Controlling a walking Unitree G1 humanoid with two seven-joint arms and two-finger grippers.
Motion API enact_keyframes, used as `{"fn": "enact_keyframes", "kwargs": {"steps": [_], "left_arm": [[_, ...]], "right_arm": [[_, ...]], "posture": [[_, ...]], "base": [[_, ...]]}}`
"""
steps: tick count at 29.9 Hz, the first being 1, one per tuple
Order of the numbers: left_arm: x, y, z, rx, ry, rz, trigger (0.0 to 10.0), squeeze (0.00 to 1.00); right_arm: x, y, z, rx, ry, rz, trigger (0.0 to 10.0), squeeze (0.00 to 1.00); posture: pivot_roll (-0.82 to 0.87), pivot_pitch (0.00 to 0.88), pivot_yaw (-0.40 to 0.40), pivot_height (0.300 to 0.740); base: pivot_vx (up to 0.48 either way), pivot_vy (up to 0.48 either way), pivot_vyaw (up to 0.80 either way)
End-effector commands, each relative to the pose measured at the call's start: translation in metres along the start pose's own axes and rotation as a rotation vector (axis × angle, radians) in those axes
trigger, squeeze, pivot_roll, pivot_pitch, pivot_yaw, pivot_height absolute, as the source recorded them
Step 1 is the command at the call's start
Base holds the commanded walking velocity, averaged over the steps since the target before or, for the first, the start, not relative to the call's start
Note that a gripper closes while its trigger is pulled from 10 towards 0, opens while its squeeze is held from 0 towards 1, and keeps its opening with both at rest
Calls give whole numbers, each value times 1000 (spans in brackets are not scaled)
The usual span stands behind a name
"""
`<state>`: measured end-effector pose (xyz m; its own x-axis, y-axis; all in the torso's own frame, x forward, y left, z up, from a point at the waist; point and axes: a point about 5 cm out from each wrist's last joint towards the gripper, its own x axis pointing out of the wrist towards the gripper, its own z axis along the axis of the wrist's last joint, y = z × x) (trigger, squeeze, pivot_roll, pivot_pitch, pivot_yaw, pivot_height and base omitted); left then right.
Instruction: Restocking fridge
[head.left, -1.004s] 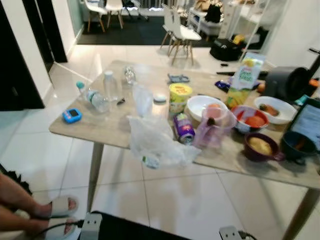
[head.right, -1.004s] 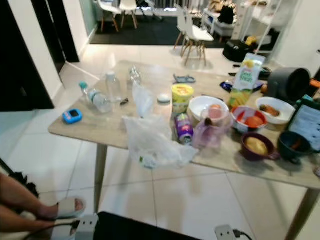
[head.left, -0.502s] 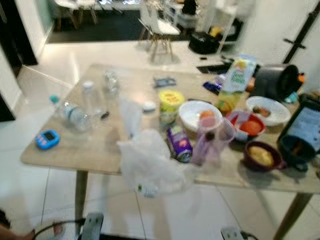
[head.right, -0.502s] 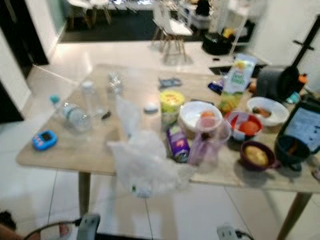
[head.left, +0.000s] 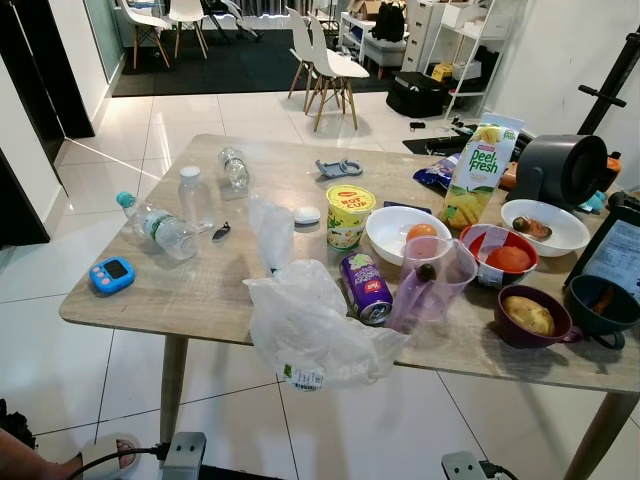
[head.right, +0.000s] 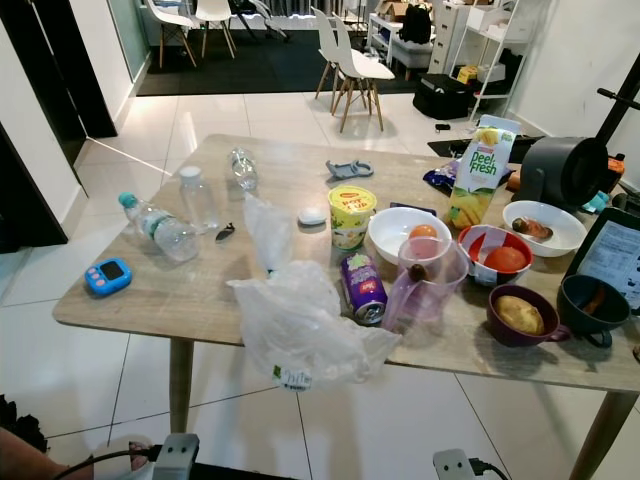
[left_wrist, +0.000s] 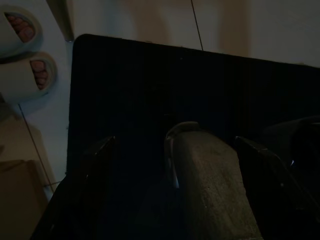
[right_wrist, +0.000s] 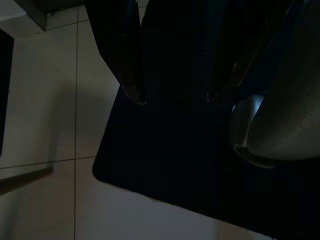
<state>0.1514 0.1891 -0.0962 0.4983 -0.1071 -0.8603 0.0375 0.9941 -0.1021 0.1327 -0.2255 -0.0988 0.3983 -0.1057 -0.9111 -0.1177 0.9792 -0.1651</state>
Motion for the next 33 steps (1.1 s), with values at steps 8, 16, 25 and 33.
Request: {"fn": "enact_keyframes", "kwargs": {"steps": [8,16,25,33], "left_arm": [[1,-8,-7,22,32,-32,10000,0],[1,-8,-7,22,32,-34,10000,0],[1,-9,-7,23,33,-38,10000,0],[1,-7,-7,26,33,-31,10000,0]], "right_arm": [[0,1,1,12,-1,1,10000,0],[0,2,1,15,2,0,10000,0],[0,2,1,16,2,2,10000,0],[0,1,1,8,-6,6,10000,0]], "posture": [[64,3,-30,740],[65,4,-29,740],[65,4,-30,740],[65,0,-32,740]], "base": [[0,-396,0],[0,-405,-100],[0,-405,-621],[0,-405,0]]}}
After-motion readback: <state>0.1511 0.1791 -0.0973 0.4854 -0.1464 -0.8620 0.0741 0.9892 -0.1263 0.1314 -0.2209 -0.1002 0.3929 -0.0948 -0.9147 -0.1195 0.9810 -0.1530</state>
